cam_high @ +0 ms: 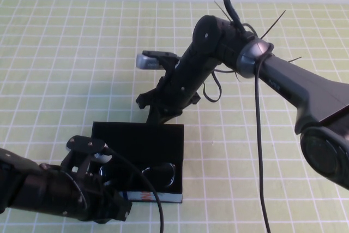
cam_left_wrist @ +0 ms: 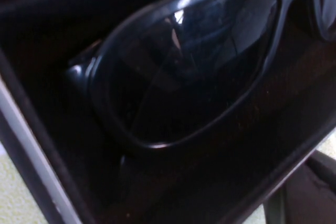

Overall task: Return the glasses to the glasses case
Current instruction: Close the glasses case

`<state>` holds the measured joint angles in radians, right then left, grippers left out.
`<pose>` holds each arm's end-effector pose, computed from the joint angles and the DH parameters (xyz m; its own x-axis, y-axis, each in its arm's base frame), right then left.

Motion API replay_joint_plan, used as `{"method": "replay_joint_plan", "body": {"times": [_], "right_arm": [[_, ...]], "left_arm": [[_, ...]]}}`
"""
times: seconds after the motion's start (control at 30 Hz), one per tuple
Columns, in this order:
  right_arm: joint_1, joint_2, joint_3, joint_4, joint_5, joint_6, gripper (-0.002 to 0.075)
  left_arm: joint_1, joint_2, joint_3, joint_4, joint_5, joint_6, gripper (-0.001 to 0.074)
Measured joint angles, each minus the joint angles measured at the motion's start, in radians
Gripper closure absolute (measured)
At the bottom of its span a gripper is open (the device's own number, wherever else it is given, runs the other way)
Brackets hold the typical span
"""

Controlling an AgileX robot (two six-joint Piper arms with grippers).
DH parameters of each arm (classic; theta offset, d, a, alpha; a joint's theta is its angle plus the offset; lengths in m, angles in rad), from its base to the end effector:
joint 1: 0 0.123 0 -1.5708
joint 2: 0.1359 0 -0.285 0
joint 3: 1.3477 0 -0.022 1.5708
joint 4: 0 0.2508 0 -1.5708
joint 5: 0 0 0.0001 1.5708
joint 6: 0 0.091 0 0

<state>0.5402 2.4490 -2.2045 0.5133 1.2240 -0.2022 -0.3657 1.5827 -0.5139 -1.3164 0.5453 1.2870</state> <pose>0.4174 0.2993 0.1775 -0.8267 -0.5091 -0.2395 -0.5595 0.6986 0.4460 0.2012 -0.1260 0.1374 -0.8400 0.3322 -0.4290 0.5176 0.7278 -0.4498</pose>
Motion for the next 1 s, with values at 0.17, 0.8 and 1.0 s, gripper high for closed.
{"method": "replay_joint_plan", "body": {"times": [0.17,0.8,1.0], "right_arm": [[0.013,-0.035,0.063,0.002,0.0,-0.02,0.0737],[0.106,-0.193,0.216,-0.004,0.0,-0.044,0.0737],[0.112,-0.286,0.334,-0.01,-0.002,-0.049,0.0737]], "left_arm": [[0.0,0.0,-0.002,0.0,-0.002,0.0,0.0738],[0.0,0.0,-0.006,0.0,-0.02,0.0,0.0738],[0.0,-0.004,-0.006,0.0,-0.026,0.0,0.0738]]}}
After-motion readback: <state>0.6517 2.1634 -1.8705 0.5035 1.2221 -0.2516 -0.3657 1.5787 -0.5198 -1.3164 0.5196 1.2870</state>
